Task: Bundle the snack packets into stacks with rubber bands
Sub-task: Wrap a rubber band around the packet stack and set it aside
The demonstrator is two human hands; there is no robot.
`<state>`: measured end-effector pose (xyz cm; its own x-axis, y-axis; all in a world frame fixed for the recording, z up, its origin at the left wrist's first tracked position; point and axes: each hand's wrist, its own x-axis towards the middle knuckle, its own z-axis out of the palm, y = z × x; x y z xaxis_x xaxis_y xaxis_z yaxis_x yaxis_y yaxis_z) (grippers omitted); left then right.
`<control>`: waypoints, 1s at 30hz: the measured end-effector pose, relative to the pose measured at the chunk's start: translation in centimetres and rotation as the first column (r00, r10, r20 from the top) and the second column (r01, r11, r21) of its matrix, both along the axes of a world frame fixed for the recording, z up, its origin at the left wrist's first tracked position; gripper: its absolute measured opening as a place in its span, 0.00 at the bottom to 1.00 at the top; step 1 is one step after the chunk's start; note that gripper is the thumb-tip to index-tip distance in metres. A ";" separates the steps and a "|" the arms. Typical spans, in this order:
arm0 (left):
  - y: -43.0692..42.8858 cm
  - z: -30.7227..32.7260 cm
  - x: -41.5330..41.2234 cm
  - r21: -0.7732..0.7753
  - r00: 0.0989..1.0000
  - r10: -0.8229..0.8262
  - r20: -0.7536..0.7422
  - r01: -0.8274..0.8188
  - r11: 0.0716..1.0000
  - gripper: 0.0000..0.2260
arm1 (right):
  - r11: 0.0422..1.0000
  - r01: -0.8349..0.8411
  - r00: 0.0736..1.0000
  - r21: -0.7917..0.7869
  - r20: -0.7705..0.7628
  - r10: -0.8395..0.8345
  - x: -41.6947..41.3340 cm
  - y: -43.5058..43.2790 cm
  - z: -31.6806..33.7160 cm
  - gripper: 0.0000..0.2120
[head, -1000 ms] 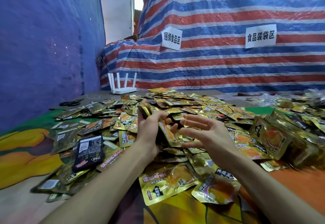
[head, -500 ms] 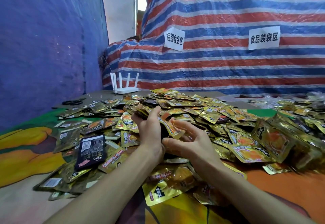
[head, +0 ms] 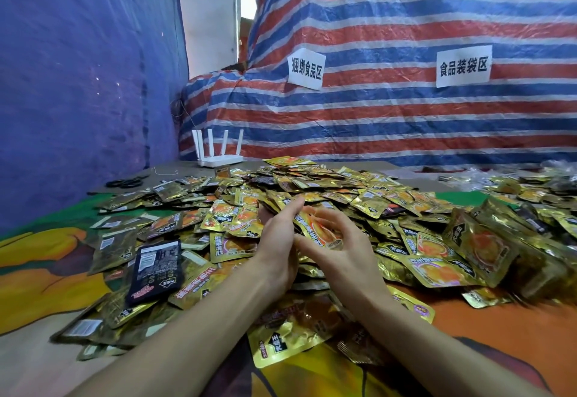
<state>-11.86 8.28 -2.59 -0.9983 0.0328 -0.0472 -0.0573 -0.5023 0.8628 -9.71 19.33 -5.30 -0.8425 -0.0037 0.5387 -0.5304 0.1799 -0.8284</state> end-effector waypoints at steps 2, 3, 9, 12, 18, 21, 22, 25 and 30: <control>0.2 -0.2 -0.1 0.032 1.000 -0.026 0.000 0.026 0.999 0.15 | 0.999 0.037 0.999 -0.009 -0.001 -0.037 0.0 -0.1 -0.1 0.22; 0.2 -0.3 -0.2 0.048 0.999 -0.046 -0.001 0.046 0.998 0.15 | 0.999 0.052 0.999 -0.007 -0.004 -0.052 0.0 -0.1 -0.1 0.22; 0.1 -0.3 -0.2 0.074 0.995 -0.096 -0.010 0.097 0.993 0.16 | 0.992 0.100 0.994 0.077 0.023 -0.102 0.1 -0.1 0.2 0.30; 0.0 -0.4 -0.1 0.043 0.994 -0.104 -0.023 0.105 0.994 0.16 | 0.999 0.015 0.983 0.047 0.184 -0.023 0.1 0.2 0.3 0.31; -0.7 -0.6 -0.5 0.003 0.976 -0.199 -0.085 0.200 0.980 0.20 | 0.983 -0.135 0.928 -0.122 0.332 0.169 -0.4 1.2 1.5 0.29; -0.7 -0.9 -0.4 -0.082 0.952 -0.284 -0.116 0.276 0.958 0.18 | 0.972 -0.158 0.894 -0.175 0.391 0.216 -0.7 1.9 2.0 0.24; -0.6 -1.0 -0.4 -0.118 0.942 -0.303 -0.141 0.288 0.950 0.19 | 0.957 -0.193 0.874 -0.217 0.405 0.268 -0.6 2.2 2.1 0.20; -0.1 -1.2 -0.4 -0.254 0.942 -0.217 -0.256 0.152 0.955 0.23 | 0.931 -0.276 0.842 -0.238 0.406 0.354 -0.1 3.6 2.7 0.12; 0.5 -1.7 0.1 -0.412 0.926 -0.185 -0.330 0.035 0.910 0.27 | 0.993 -0.106 0.923 -0.048 0.367 0.116 0.8 6.2 3.6 0.12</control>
<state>-11.78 8.75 -4.28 -0.9407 0.1972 0.2760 0.2546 -0.1273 0.9586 -8.93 25.54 -1.73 -0.9765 -0.0986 0.1914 -0.2021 0.1130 -0.9728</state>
